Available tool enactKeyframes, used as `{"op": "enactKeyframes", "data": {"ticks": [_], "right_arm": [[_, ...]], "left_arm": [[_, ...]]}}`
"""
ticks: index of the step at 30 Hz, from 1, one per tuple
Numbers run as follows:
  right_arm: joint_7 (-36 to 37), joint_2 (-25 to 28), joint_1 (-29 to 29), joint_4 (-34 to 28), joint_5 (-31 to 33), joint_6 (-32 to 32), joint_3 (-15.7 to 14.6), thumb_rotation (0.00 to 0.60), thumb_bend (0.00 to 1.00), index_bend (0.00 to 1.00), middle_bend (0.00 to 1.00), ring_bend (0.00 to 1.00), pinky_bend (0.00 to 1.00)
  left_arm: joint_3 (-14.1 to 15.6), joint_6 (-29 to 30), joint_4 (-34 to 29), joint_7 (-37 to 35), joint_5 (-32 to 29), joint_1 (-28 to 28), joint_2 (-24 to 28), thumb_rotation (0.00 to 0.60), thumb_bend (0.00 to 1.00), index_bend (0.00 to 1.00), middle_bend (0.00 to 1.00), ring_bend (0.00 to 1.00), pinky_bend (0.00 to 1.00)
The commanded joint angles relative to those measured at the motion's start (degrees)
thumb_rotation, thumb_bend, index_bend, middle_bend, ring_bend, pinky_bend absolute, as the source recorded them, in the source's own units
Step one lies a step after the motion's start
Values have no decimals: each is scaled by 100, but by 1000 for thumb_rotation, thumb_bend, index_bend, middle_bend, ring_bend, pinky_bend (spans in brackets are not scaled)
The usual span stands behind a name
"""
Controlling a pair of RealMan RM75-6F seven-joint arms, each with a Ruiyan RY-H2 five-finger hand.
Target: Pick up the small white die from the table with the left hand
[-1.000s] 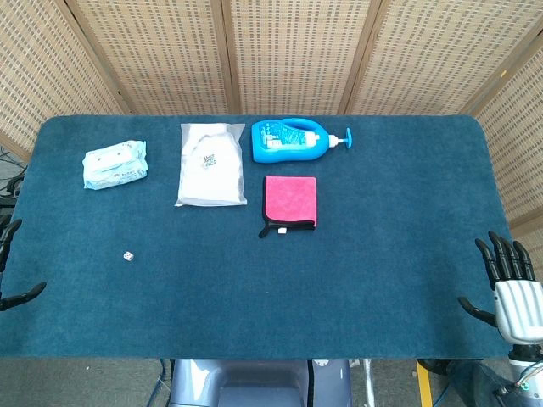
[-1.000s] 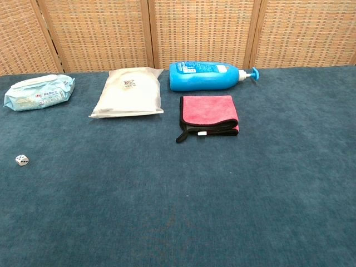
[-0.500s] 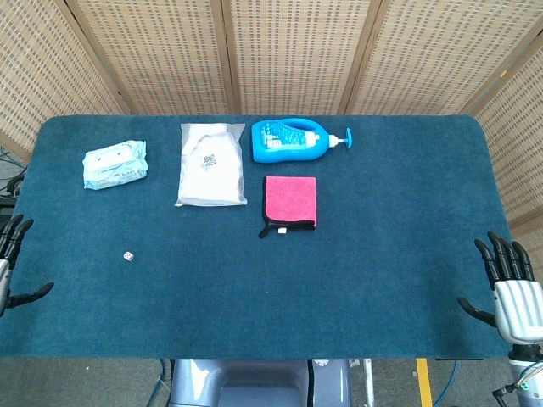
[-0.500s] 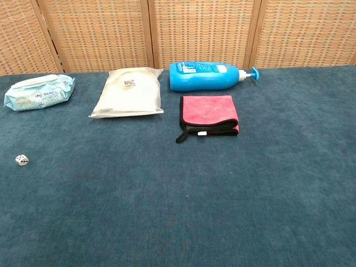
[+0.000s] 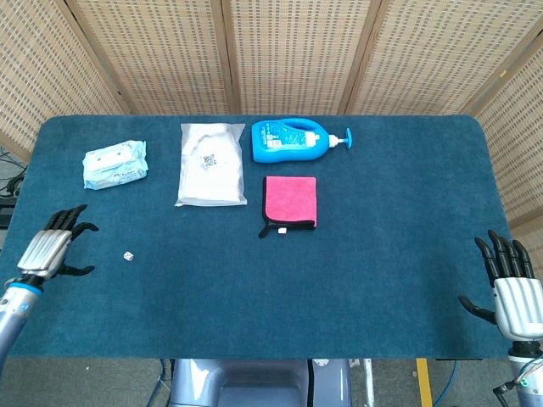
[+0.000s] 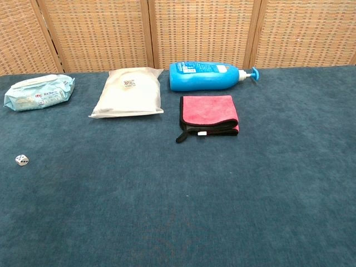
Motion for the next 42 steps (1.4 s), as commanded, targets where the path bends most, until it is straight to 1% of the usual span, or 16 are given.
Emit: {"op": "enactKeyframes", "data": {"ticks": [1, 6, 8, 11, 27, 42], "right_arm": [[173, 45, 29, 32, 57, -97, 13, 600, 0, 0, 0, 0, 0], [162, 30, 51, 29, 76, -162, 2, 600, 0, 0, 0, 0, 0], [154, 29, 54, 26, 83, -174, 0, 600, 0, 0, 0, 0, 0], [161, 31, 51, 20, 90, -165, 7, 600, 0, 0, 0, 0, 0], [147, 30, 56, 1, 90, -171, 1, 600, 0, 0, 0, 0, 0], [221, 57, 68, 6, 142, -223, 13, 600, 0, 0, 0, 0, 0]], "left_arm": [[-29, -325, 298, -63, -116, -263, -305, 600, 178, 339, 0, 0, 0], [-42, -692, 482, 96, -355, -447, -621, 600, 236, 361, 0, 0, 0], [-37, -732, 536, 219, -407, -490, -719, 600, 273, 382, 0, 0, 0], [-39, -715, 544, 354, -470, -514, -819, 600, 300, 421, 0, 0, 0], [68, -636, 454, 782, -639, -507, -924, 600, 316, 436, 0, 0, 0], [88, -819, 546, 1108, -903, -603, -1144, 600, 320, 444, 0, 0, 0]]}}
